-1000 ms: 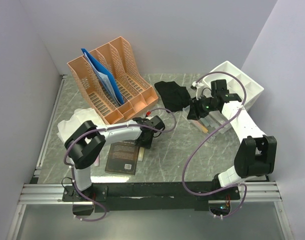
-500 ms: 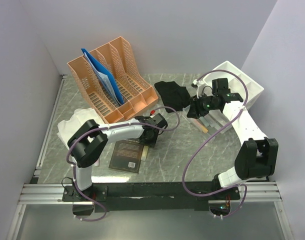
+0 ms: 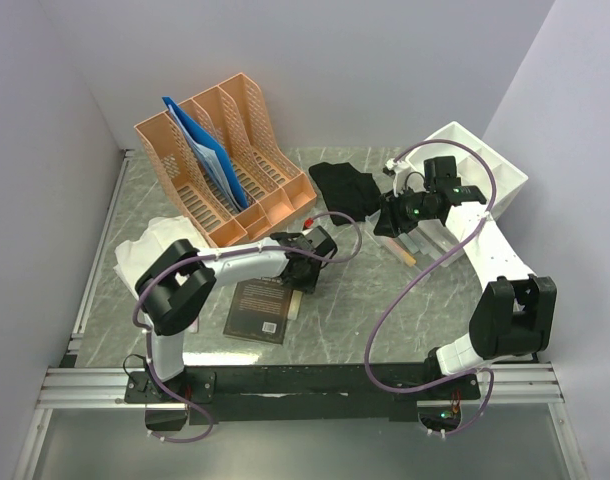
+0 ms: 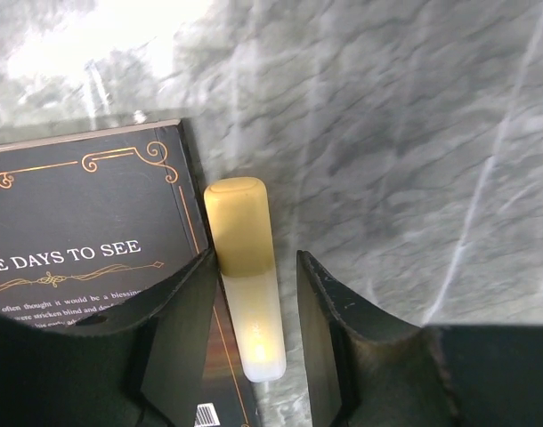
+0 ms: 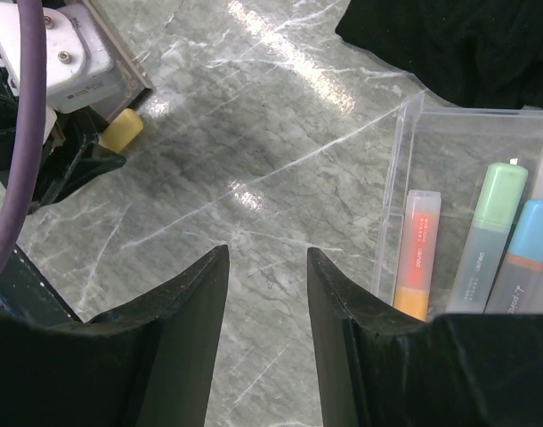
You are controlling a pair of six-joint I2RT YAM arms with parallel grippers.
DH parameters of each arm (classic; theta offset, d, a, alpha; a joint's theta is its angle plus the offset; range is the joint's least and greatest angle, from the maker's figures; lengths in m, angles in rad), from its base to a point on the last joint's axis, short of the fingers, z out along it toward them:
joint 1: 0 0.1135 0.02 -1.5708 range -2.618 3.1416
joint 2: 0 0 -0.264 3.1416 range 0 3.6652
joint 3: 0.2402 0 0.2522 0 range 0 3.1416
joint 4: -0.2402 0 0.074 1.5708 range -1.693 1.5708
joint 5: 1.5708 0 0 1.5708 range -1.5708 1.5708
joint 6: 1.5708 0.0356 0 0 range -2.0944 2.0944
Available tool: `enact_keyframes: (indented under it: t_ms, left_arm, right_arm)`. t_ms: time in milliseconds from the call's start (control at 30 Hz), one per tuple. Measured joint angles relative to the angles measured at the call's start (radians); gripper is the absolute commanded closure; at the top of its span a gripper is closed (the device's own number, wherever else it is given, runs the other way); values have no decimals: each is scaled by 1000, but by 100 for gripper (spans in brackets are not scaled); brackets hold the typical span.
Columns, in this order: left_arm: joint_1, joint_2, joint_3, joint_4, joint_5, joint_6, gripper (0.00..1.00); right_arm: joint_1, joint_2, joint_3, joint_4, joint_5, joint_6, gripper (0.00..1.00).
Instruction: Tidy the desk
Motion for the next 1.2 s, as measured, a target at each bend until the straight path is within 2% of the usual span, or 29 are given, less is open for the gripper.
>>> enact_keyframes:
  t_ms: [67,200,433,667,1200]
  left_arm:
    - [-3,0,0,17,4,0,45]
    - [-12,0,-1,46,6,-4,40]
    - [-20,-16,-11,67,-24,-24,42]
    - [-21,-76,-27,105,-21,-30,50]
    - [-20,-34,-28,112,-5,-45,44]
  right_arm:
    - [0,0,0,0,0,0,52]
    - [0,0,0,0,0,0,52]
    - [0,0,0,0,0,0,52]
    - [0,0,0,-1,0,0,52]
    - [0,0,0,0,0,0,52]
